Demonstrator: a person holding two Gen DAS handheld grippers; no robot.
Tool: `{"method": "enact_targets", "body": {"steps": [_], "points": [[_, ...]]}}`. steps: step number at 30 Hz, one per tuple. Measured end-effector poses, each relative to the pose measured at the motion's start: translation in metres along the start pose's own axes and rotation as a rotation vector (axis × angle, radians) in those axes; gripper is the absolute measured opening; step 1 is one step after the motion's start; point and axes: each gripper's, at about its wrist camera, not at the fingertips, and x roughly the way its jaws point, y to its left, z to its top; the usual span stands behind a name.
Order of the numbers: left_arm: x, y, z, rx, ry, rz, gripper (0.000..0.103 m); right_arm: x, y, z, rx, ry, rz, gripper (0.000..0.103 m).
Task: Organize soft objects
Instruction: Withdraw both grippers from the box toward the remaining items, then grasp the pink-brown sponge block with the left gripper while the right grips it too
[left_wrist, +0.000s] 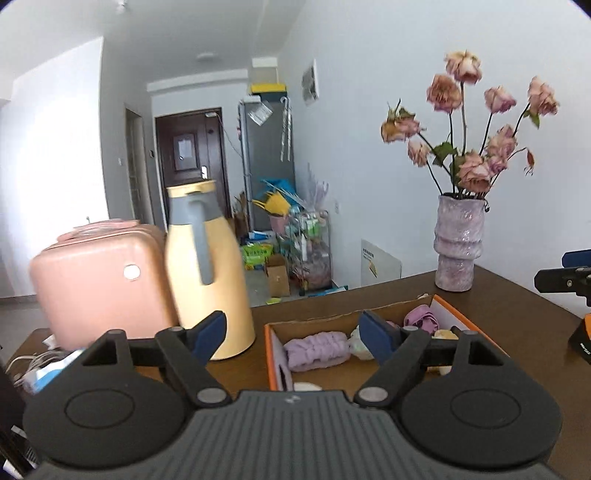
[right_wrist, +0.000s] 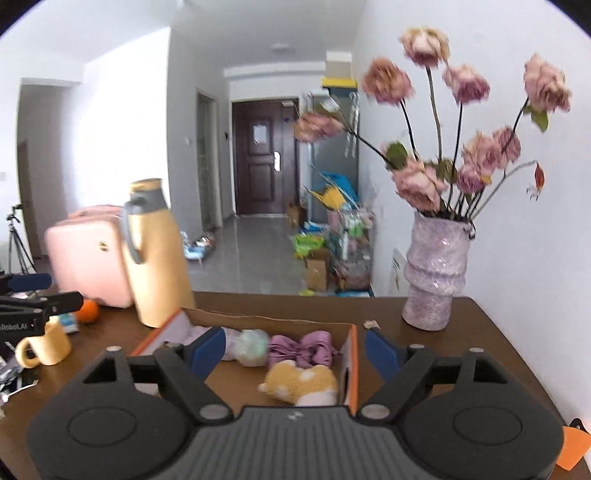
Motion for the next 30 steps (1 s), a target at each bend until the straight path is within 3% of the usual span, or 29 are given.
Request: {"method": "enact_targets", "body": {"steps": [4, 7, 11, 15, 21, 30], "points": [[-0.049, 0.004, -0.029, -0.031, -0.047, 0.026, 0.086, -0.046, 0.017, -0.026, 0.009, -0.086, 0.024, 0.087], [-0.087, 0.004, -0.065, -0.067, -0.051, 0.04, 0.087, -0.082, 0.032, -0.063, 0.004, -0.141, 0.036, 0.088], [-0.132, -0.001, -0.112, -0.062, -0.078, 0.065, 0.093, -0.118, 0.052, -0.114, 0.0, -0.152, 0.064, 0.088], [-0.156, -0.004, -0.151, -0.105, -0.031, 0.035, 0.093, -0.139, 0.066, -0.159, 0.006, -0.125, 0.121, 0.089], [-0.151, -0.011, -0.179, -0.117, 0.065, -0.038, 0.093, -0.134, 0.076, -0.203, 0.024, -0.004, 0.158, 0.089], [-0.097, -0.025, -0.182, -0.111, 0.141, -0.072, 0.092, -0.093, 0.065, -0.206, 0.051, 0.053, 0.115, 0.087]]}}
